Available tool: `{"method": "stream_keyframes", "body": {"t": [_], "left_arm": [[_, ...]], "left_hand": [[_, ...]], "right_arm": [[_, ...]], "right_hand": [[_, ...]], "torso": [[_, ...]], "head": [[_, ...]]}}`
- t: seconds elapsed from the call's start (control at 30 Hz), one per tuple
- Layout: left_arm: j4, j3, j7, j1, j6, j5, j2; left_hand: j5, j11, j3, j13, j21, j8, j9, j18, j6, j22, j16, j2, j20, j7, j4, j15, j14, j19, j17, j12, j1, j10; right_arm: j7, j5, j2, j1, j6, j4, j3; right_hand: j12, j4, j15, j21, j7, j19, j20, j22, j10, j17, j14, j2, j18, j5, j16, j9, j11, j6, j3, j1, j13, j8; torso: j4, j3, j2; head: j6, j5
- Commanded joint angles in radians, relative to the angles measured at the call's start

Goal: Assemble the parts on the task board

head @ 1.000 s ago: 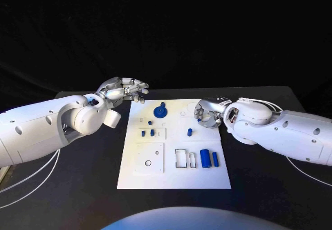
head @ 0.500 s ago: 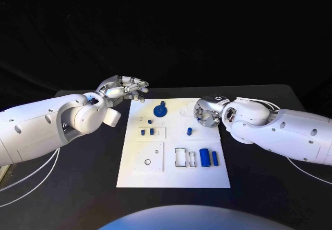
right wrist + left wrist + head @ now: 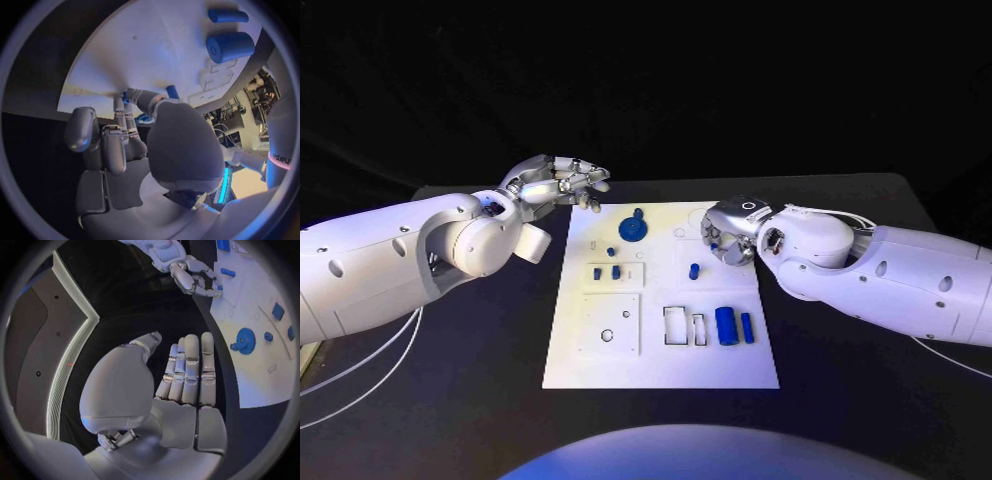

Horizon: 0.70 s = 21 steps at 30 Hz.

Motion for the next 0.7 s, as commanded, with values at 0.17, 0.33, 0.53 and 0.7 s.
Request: {"method": "stream_keyframes", "body": {"t": [0.17, 0.33, 0.53, 0.7], "left_arm": [[0.001, 0.001, -0.005, 0.001, 0.018, -0.034, 0.002], [-0.005, 0.001, -0.005, 0.001, 0.014, -0.05, 0.001], [-0.011, 0.001, -0.006, 0.001, 0.006, -0.066, 0.0], [-0.013, 0.001, -0.009, 0.001, 0.002, -0.076, 0.0]], "left_hand": [[0.006, 0.002, -0.006, -0.001, -0.003, -0.005, 0.0, 0.011, -0.009, -0.002, -0.001, 0.003, 0.0, 0.0, -0.002, 0.002, 0.005, 0.006, 0.0, -0.006, 0.008, 0.001], [0.006, 0.002, -0.005, -0.002, -0.003, -0.005, 0.0, 0.011, -0.01, -0.003, -0.001, 0.005, 0.0, 0.001, -0.002, 0.002, 0.005, 0.006, 0.0, -0.008, 0.008, 0.001], [0.007, 0.004, -0.007, -0.002, -0.004, -0.008, 0.0, 0.011, -0.015, -0.004, 0.001, 0.009, 0.0, 0.003, -0.001, 0.003, 0.007, 0.008, 0.0, -0.014, 0.009, -0.001], [0.008, 0.005, -0.008, -0.003, -0.004, -0.01, 0.001, 0.011, -0.018, -0.005, 0.002, 0.008, 0.0, 0.004, -0.001, 0.004, 0.008, 0.009, 0.001, -0.018, 0.009, -0.003]], "right_arm": [[-0.043, -0.041, -0.008, -0.015, -0.044, 0.007, -0.009], [-0.057, -0.04, -0.014, -0.017, -0.111, 0.01, -0.008], [-0.065, -0.034, -0.015, -0.019, -0.159, 0.004, -0.008], [-0.066, -0.016, -0.025, -0.017, -0.188, 0.014, -0.006]], "right_hand": [[0.018, -0.012, -0.02, 0.033, -0.013, 0.015, -0.011, 0.059, 0.046, 0.072, 0.064, 0.048, -0.024, -0.016, 0.004, 0.021, -0.021, 0.037, 0.03, 0.009, 0.022, 0.017], [0.02, -0.02, -0.024, 0.036, -0.017, 0.015, -0.015, 0.062, 0.057, 0.07, 0.063, 0.048, -0.024, -0.02, 0.004, 0.029, -0.026, 0.043, 0.047, 0.008, 0.03, 0.02], [0.02, -0.026, -0.026, 0.043, -0.019, 0.018, -0.018, 0.068, 0.063, 0.072, 0.064, 0.044, -0.026, -0.027, 0.005, 0.036, -0.028, 0.048, 0.061, 0.003, 0.035, 0.022], [0.017, -0.027, -0.027, 0.047, -0.019, 0.019, -0.019, 0.071, 0.064, 0.073, 0.064, 0.042, -0.027, -0.038, 0.006, 0.04, -0.028, 0.049, 0.067, -0.003, 0.038, 0.022]], "torso": [[0.0003, -0.0003, -0.001], [0.0002, 0.0003, -0.001], [-0.0001, -0.0002, -0.001], [0.0007, -0.0003, -0.001]], "head": [[-0.001, -0.001], [0.0, -0.002], [-0.001, 0.0], [0.0, 0.001]]}}
